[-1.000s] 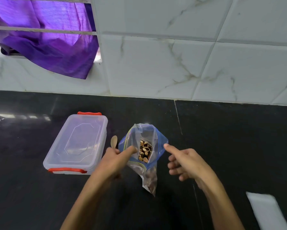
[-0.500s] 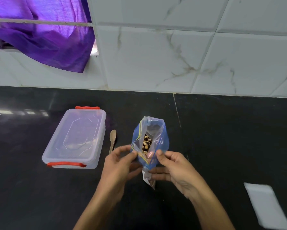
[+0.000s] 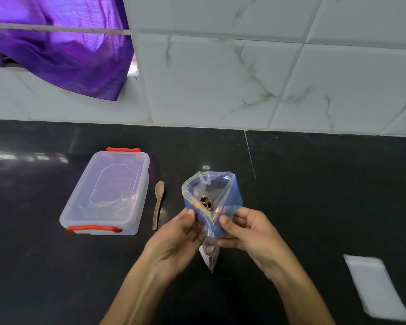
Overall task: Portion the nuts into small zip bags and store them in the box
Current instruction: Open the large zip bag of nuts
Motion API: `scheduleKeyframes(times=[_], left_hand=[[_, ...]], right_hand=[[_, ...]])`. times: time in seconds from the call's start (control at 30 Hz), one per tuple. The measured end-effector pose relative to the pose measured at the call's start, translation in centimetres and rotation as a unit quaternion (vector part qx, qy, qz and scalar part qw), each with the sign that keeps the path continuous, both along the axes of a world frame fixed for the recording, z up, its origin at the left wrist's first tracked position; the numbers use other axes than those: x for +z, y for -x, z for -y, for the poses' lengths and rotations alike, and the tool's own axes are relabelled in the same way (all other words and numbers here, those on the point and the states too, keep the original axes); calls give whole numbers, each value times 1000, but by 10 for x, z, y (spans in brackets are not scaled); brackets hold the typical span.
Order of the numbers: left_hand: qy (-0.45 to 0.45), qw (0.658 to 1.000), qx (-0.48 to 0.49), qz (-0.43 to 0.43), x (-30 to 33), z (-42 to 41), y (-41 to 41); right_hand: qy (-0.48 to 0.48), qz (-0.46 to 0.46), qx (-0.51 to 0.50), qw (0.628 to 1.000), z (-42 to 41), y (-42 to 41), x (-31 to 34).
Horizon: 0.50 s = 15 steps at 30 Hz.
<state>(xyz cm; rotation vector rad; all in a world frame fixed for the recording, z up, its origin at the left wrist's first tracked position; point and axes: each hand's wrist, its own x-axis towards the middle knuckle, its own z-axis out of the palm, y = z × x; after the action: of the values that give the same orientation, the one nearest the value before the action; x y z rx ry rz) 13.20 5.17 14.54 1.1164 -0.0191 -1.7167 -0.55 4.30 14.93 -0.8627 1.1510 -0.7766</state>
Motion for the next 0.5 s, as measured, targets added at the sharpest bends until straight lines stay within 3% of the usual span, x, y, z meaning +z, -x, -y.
scheduleKeyframes(times=[0.07,0.17,0.3,0.4,0.5], left_hand=[[3,999,-28,36,-2,-4,-1],[13,981,-106,160,6,-17,-4],[25,962,-217,164,11,-31,-6],[13,962,-205,180,6,-33,-5],[14,981,-130,142,3,-36,-1]], right_hand=[[-1,32,-3,999,-2,2,1],[-25,27,25,999,-8,5,5],[-61,-55,66,994,-16,1,6],[-56,-80,61,993,-19,-1,6],[-35,-19,-4,999,-23,-4,1]])
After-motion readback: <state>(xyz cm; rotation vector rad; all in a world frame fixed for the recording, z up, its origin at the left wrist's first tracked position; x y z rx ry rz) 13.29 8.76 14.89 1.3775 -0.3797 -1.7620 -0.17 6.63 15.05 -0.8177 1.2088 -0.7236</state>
